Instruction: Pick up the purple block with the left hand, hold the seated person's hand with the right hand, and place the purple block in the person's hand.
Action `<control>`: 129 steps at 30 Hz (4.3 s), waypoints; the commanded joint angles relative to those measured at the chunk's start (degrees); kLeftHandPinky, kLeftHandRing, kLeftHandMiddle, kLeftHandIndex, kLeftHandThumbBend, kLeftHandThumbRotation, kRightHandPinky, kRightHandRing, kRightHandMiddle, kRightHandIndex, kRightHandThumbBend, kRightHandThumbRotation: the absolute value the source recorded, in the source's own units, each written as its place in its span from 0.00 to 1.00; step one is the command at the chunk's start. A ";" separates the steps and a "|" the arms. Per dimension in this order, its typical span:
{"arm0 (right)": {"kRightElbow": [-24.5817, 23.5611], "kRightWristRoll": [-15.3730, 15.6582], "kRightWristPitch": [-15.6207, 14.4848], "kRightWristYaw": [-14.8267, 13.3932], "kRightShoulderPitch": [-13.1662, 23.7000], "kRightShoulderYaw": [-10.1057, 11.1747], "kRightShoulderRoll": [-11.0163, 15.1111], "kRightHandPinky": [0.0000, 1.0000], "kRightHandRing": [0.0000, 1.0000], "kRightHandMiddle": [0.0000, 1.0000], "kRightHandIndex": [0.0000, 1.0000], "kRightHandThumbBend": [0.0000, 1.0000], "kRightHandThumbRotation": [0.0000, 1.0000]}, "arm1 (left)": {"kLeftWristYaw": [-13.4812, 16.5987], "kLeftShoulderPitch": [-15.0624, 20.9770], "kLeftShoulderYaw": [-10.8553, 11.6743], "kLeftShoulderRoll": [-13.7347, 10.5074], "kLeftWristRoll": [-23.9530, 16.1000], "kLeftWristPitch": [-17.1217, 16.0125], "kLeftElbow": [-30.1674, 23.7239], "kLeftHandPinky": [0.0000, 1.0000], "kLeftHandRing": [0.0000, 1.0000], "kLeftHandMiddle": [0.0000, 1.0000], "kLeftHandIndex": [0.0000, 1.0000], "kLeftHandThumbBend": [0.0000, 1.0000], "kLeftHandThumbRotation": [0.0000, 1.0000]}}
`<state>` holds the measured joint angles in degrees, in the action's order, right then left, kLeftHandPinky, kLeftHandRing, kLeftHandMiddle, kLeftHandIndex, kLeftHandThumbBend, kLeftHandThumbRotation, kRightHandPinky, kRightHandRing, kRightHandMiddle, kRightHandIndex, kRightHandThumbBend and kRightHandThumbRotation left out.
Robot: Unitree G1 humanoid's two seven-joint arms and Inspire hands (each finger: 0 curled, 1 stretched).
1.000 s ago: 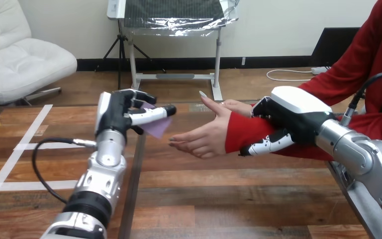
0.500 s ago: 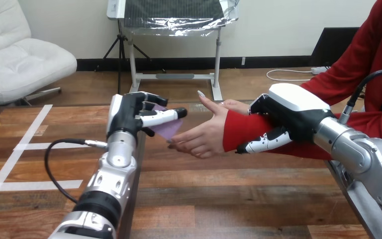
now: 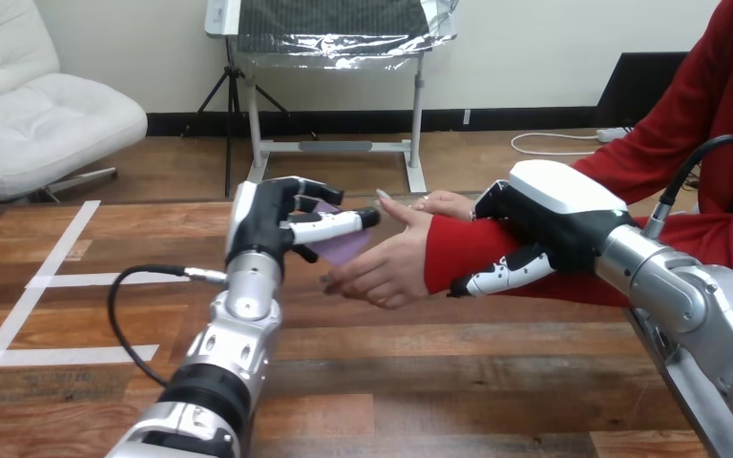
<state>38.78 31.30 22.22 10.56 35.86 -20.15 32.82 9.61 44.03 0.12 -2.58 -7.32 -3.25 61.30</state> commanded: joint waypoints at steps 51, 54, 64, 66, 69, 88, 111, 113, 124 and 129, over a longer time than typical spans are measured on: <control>-4.20 -0.65 2.63 -2.05 2.17 0.88 -3.66 0.26 0.31 0.36 0.38 0.73 0.40 | 2.29 8.29 -1.17 8.35 0.62 -3.70 3.12 0.43 0.43 0.46 0.44 0.71 0.00; -4.20 -0.61 2.57 -2.08 2.15 0.90 -3.59 0.26 0.31 0.36 0.37 0.73 0.40 | 2.23 8.32 -1.21 8.30 0.62 -3.86 3.25 0.43 0.43 0.46 0.44 0.72 0.00; -3.96 -1.00 2.43 -2.00 1.88 1.16 -3.48 0.26 0.30 0.36 0.36 0.73 0.39 | 1.22 7.94 -0.84 7.97 1.37 -3.38 2.81 0.41 0.48 0.51 0.48 0.71 0.00; -3.81 -1.27 2.50 -1.93 1.81 1.26 -3.49 0.25 0.30 0.36 0.36 0.73 0.39 | -0.14 7.73 -0.24 7.86 2.35 -3.37 2.54 0.43 0.51 0.53 0.51 0.71 0.00; -3.53 -1.64 2.64 -1.93 1.73 1.34 -3.49 0.25 0.29 0.35 0.36 0.73 0.38 | -2.37 7.31 0.49 7.57 3.62 -3.74 2.14 0.47 0.56 0.59 0.58 0.69 0.02; -4.19 -2.02 1.44 -0.23 0.88 1.64 -2.74 0.24 0.28 0.34 0.35 0.74 0.43 | -7.40 4.90 0.14 4.24 3.89 -6.20 -0.41 0.60 0.78 0.83 0.80 0.63 0.57; -6.35 -2.69 0.04 2.56 -0.39 1.99 -1.91 0.25 0.30 0.37 0.40 0.79 0.47 | -8.61 -0.93 0.64 0.97 2.94 -8.10 -8.66 0.79 0.86 0.86 0.80 0.59 0.73; -6.80 -2.69 -0.17 2.94 -0.63 2.11 -1.72 0.25 0.30 0.38 0.41 0.80 0.48 | -8.74 -1.67 0.65 0.81 2.98 -7.96 -9.77 0.81 0.86 0.86 0.79 0.59 0.73; -8.76 -2.72 -1.80 5.25 -1.60 2.78 -1.35 0.28 0.34 0.42 0.47 0.87 0.56 | -9.53 -5.24 0.61 -0.33 2.96 -6.60 -15.03 0.94 0.91 0.88 0.79 0.60 0.74; -9.71 -3.13 -2.83 6.73 -2.10 3.04 -1.05 0.29 0.35 0.44 0.49 0.89 0.58 | -9.02 -7.04 0.16 -1.00 2.05 -6.51 -17.47 0.94 0.91 0.88 0.79 0.60 0.76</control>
<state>33.57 29.72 19.47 16.10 33.09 -17.99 32.31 0.21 37.69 0.71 -2.06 -4.56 -9.59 48.87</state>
